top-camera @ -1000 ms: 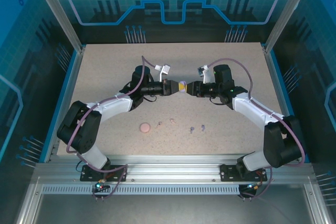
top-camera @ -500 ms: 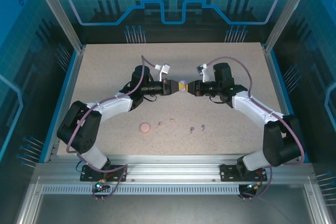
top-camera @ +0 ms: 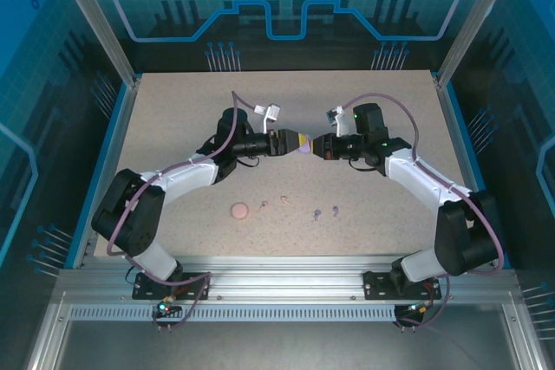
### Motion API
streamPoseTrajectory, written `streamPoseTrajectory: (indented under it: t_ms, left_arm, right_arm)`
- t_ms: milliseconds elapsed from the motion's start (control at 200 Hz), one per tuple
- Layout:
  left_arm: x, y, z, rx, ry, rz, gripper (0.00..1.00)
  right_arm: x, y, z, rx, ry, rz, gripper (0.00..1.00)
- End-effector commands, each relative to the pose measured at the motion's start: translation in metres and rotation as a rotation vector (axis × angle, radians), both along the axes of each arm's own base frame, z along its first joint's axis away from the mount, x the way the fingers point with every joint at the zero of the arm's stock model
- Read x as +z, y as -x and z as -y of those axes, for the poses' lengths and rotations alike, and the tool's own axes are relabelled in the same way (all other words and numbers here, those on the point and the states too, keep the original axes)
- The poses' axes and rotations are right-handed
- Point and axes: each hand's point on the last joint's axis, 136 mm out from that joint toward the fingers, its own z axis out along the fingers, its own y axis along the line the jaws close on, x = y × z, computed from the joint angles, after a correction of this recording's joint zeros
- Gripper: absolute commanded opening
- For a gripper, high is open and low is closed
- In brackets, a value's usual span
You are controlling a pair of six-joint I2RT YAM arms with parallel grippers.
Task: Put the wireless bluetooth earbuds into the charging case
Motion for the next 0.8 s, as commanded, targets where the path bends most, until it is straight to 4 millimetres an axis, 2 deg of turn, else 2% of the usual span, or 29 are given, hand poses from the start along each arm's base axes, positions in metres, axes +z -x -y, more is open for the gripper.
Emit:
streamPoseTrajectory:
  t_ms: [0, 145, 270, 440, 590, 710, 795]
  left_arm:
    - [0.006, -0.006, -0.01, 0.036, -0.026, 0.036, 0.72]
    - [0.0, -0.005, -0.018, 0.03, -0.071, 0.04, 0.77]
    - [0.008, -0.002, -0.026, -0.008, -0.131, 0.082, 0.83]
    - [0.018, 0.005, -0.034, -0.069, -0.23, 0.137, 0.98]
    - [0.027, 0.012, -0.033, -0.16, -0.266, 0.149, 0.99]
    - [0.031, 0.016, -0.027, -0.245, -0.266, 0.13, 0.99]
    - [0.03, 0.02, -0.022, -0.318, -0.261, 0.096, 0.95]
  right_arm:
    - [0.02, 0.0, 0.006, 0.005, 0.017, 0.051, 0.0]
    - [0.022, 0.001, 0.012, 0.01, 0.075, 0.062, 0.0]
    - [0.024, 0.0, 0.021, 0.018, 0.171, 0.091, 0.0]
    - [0.029, -0.007, 0.037, 0.035, 0.319, 0.15, 0.0]
    - [0.03, -0.014, 0.048, 0.057, 0.432, 0.187, 0.0]
    - [0.031, -0.013, 0.046, 0.102, 0.45, 0.22, 0.0]
    - [0.031, -0.01, 0.044, 0.14, 0.451, 0.235, 0.0]
